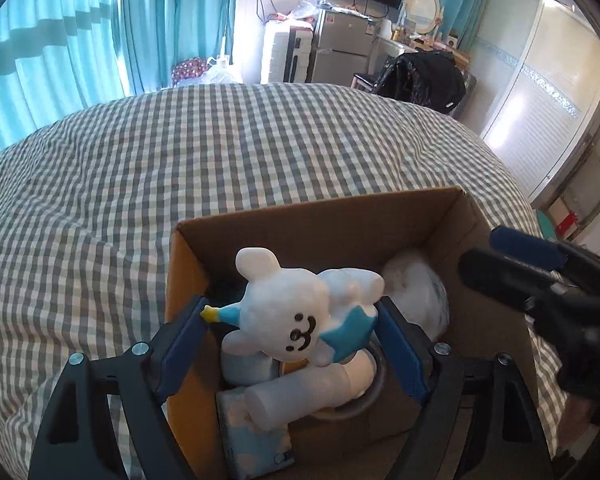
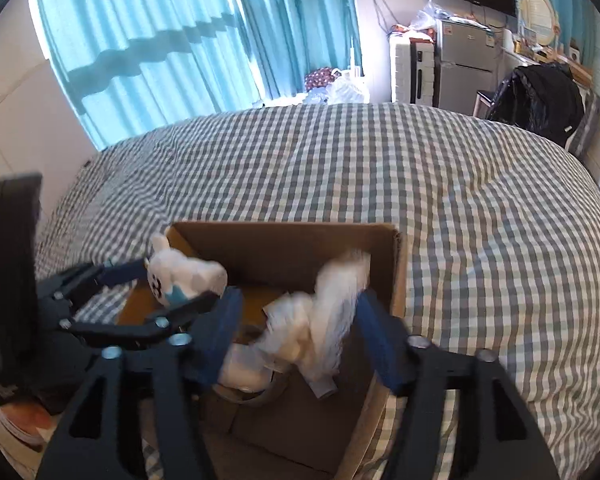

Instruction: Organize objects

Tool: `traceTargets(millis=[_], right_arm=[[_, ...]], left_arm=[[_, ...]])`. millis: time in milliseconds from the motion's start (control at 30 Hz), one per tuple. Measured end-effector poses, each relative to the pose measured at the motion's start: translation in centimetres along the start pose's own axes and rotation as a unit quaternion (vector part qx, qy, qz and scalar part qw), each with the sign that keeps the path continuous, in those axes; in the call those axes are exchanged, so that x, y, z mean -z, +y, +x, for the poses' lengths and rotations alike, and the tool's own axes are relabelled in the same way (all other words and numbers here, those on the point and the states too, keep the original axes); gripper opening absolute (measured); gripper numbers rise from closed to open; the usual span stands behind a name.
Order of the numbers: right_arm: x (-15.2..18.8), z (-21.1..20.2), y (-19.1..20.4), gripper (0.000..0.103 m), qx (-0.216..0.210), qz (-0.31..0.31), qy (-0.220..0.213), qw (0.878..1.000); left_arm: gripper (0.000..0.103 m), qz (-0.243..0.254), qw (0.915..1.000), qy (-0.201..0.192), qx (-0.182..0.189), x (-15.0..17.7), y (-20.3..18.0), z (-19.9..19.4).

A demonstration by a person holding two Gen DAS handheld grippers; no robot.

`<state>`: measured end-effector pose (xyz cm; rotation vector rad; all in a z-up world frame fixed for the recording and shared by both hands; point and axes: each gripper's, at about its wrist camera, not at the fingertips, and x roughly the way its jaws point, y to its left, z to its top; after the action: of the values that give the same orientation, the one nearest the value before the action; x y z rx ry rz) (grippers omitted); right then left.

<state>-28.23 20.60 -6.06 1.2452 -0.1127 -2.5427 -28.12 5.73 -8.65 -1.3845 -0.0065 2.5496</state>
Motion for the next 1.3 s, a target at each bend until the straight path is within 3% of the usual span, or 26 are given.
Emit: traceTargets(millis=[200,467,567,833,933,1067,1200,1300], right_arm=[[-1.0,-4.2,0.6,0.079,0.023,-0.005,-0.031,0.999],[-1.4,-15.0,3.6,0.09,0.043,-0.02,-0.111,0.993],[-1.1,-19.2,5.0,0.093,0.052,-0.028,-0.144,0.988],[0.4,-27.8,7.4,0.099,0.051,-0.032,-0.213,0.975],[1.8,-29.5,7.5,0.1,0.045,-0.029,-0.233,0.971],[4.3,-29.7,7.3,0.101,0.054,-0.017,-0.245,0.968],[7.2,-28.6,7.3,0.101,0.09,-0.021,-0.27,0.958],[9.3,-27.4,7.3,0.101,0.114,-0.026,-0.29,0.95]], left_arm=[[0.093,0.015,0.9991,-0.039,-0.006,0.5,-1.0,-4.6],[0.098,0.026,0.9907,-0.13,-0.031,-0.7,-3.1,-15.0],[0.098,0.034,0.983,-0.174,-0.049,-0.2,-3.1,-19.5],[0.102,0.058,0.9515,-0.285,-0.099,2.7,-2.7,-29.3],[0.102,0.054,0.943,-0.311,-0.106,4.6,-1.9,-31.3],[0.103,0.03,0.9386,-0.327,-0.105,7.0,-1.1,-32.1],[0.103,-0.003,0.9367,-0.334,-0.105,9.0,-1.2,-32.0],[0.103,-0.029,0.9287,-0.351,-0.116,10.7,-1.5,-31.6]])
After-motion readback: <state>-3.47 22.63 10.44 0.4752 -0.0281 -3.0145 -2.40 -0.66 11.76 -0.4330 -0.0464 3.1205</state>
